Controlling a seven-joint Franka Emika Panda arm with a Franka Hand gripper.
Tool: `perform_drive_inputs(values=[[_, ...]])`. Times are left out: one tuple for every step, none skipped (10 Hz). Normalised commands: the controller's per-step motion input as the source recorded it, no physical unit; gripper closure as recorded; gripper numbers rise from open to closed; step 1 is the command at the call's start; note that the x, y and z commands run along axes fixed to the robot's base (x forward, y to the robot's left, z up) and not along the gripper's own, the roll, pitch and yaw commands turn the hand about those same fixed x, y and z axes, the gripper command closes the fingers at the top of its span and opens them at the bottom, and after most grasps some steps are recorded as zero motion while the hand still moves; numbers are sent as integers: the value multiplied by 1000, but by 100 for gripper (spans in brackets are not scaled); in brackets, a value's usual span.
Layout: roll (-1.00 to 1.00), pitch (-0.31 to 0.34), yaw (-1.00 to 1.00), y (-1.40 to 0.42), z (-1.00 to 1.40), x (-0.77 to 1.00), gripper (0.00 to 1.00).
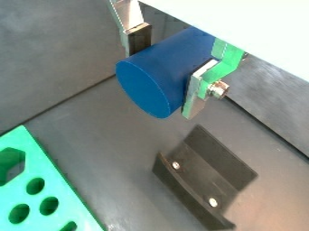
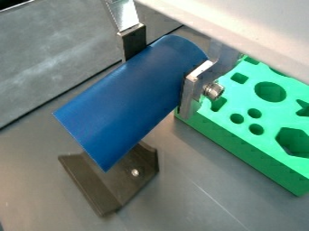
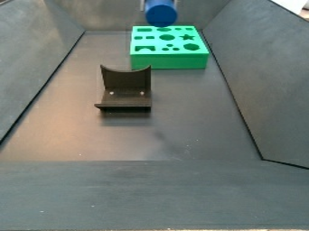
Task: Pick up the oval object. Move up. Place the oval object on the fixture. Regrasp the oval object. Move to above the board. Insert the oval object.
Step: Place the oval object on the fixture.
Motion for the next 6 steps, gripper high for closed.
perform_drive_inputs(values=[[-84,58,-138,-30,-2,569,100],[-85,79,-92,-12,-2,425,100],[-86,89,-79,-4,1,354,100],[-89,114,-61,3,3,180,100],[-1000,95,-38,569,-292,677,100],[-1000,95,-43,546,-271,610,100]])
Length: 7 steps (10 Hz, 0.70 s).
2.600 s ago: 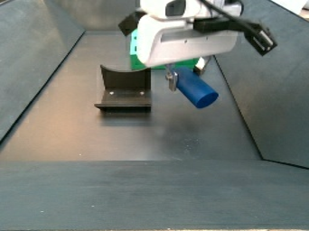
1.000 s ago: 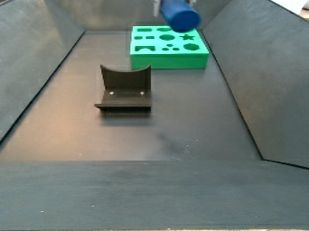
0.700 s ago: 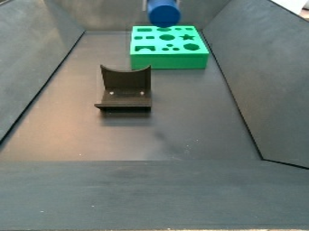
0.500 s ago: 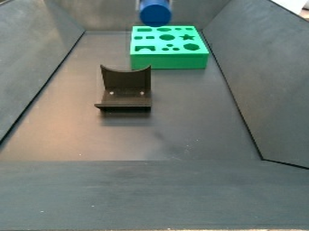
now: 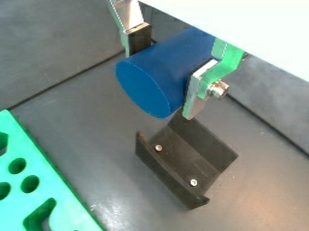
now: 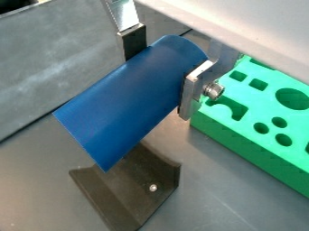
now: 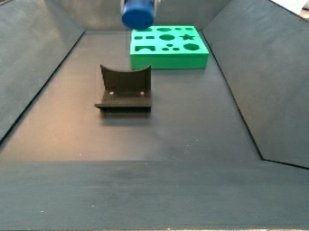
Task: Pick up the oval object. Move up. Place the oval object on the fixture. Regrasp the oval object. Move to above the board. Insert the oval object.
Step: Place the oval object on the fixture.
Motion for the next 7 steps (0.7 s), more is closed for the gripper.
perform_drive_inputs(values=[[-1000,90,-51,432,-189,554,100],[-1000,95,-55,265,-106,473,100],[-1000,116,-61,111,-39,354,100],[-1000,126,-68,74,-19,280,100],[-1000,132,-77,61,-22,208,100],[-1000,136,-88,59,-23,136,100],[-1000,132,-107,51,-10,65,100]])
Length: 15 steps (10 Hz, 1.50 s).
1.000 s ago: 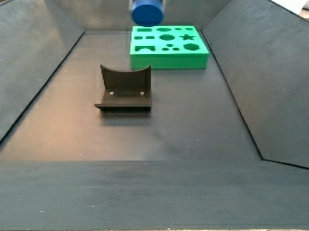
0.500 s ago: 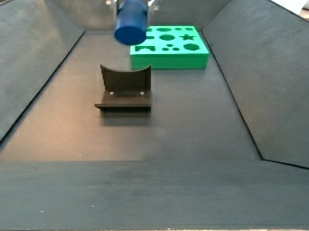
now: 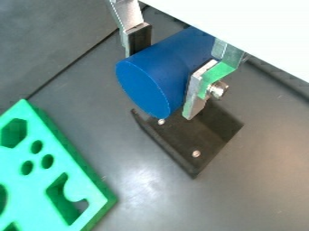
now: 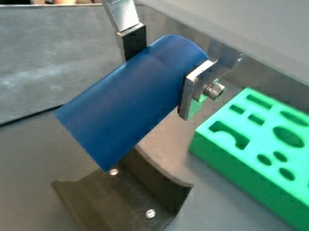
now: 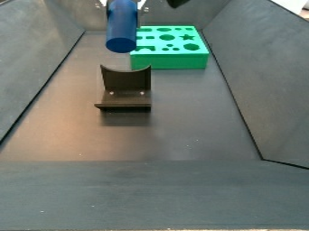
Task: Pick up the oval object. Move up. Place the oval object on the fixture. Regrasp the oval object. Move to above the board. Insert the oval object.
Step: Place the oval object on the fixture.
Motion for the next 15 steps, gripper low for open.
perform_drive_inputs(values=[[-1000,125,-123,46,-10,52,100],[-1000,126,-143,46,-14,59,100],[-1000,130,-162,46,-23,76,100],[-785,111,-160,50,-24,88,100],[-620,84,-154,52,-18,87,100],[-452,59,-146,50,-21,82,100],[-292,37,-135,44,-17,75,100],[-1000,239,-77,131,-1000,128,100],[-1000,226,-86,136,-1000,131,100],[-932,240,-142,139,-1000,151,100],[-833,230,-161,136,-1000,159,100],[-626,176,-199,138,-1000,172,100],[-466,139,-219,144,-1000,175,100],[-279,88,-223,140,-1000,186,100],[-231,59,-219,137,-1000,191,100]])
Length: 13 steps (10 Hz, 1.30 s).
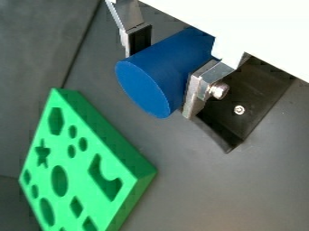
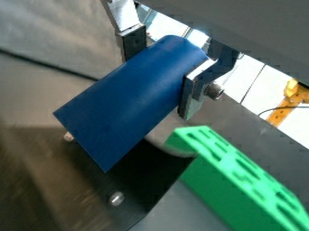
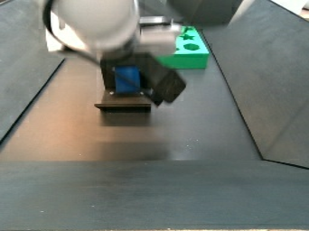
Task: Pick up the oval object. Move up. Place the oval object on the fixture. Regrasp the oval object. Move to above the board. Insert the oval object.
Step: Place the oval object on the fixture, then regrasp the oval object.
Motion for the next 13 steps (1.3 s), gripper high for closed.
perform_drive_inputs(values=[[-183,3,-196,123,-824,166,100],[-178,-13,-182,107,-697,148,100],[-170,-29,-155,87,-511,125,100],[-152,-48,-120,76,-328,96,100],[-131,-70,-90,99,-289,76,100],[-130,-71,-79,99,-289,73,100],[-130,-70,-52,98,-289,72,100],[0,0,0,-500,-167,0,100],[0,0,0,0,0,0,0],[27,-11,-43,0,1000,0,0],[33,-9,-36,2,1000,-6,0],[42,-2,-25,0,1000,-16,0],[55,2,-6,-3,1000,-28,0]])
